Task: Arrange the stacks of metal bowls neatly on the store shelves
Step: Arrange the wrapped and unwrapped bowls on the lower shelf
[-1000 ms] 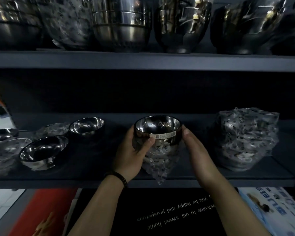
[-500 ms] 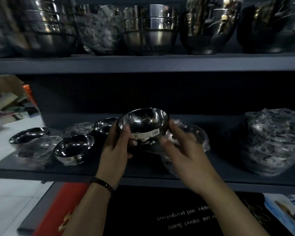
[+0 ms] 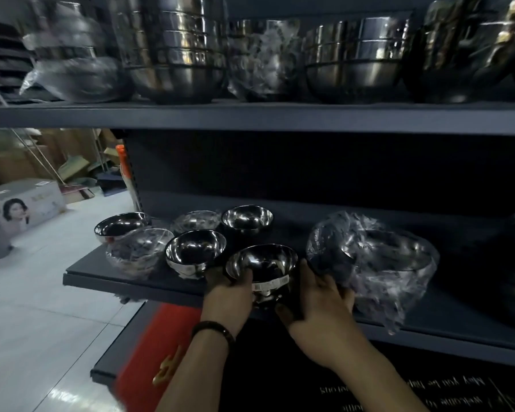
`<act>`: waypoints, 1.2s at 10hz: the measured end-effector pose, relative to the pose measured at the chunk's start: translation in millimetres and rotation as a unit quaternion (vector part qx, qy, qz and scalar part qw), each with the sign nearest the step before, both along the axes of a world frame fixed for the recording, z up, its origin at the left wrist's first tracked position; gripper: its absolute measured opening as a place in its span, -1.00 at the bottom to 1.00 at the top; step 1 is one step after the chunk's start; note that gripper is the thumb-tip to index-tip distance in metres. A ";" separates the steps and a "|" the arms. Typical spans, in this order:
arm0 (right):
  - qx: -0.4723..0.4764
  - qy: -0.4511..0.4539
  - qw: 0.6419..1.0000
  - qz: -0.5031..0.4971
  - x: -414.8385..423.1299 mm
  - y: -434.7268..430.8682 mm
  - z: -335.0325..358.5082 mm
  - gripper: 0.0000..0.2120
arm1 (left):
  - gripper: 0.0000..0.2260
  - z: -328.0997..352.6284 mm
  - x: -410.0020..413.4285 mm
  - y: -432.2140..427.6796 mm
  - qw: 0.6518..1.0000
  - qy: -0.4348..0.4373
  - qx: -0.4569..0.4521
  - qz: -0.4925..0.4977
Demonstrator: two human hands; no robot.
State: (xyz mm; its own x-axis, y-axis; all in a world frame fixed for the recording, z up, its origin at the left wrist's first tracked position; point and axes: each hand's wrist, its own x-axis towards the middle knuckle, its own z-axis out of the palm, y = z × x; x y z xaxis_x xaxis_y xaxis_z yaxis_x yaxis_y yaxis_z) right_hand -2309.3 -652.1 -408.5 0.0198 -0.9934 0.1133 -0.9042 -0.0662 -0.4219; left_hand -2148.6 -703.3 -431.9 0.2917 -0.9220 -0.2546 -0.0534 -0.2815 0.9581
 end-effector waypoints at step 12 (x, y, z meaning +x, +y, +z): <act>0.018 0.175 0.980 0.097 33.2 -237.7 39.6 -0.90 | -0.86 4.4 15.6 -17.1 0.961 0.266 0.051 -0.051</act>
State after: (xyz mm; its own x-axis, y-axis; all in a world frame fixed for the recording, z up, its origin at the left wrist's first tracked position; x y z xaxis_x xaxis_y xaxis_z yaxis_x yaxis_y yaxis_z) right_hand -2276.1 -889.8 -368.8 0.2401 -0.9702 0.0318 -0.9657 -0.2421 -0.0941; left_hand -2133.1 -720.4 -427.6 0.0039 -0.9014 -0.4330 0.4038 -0.3947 0.8253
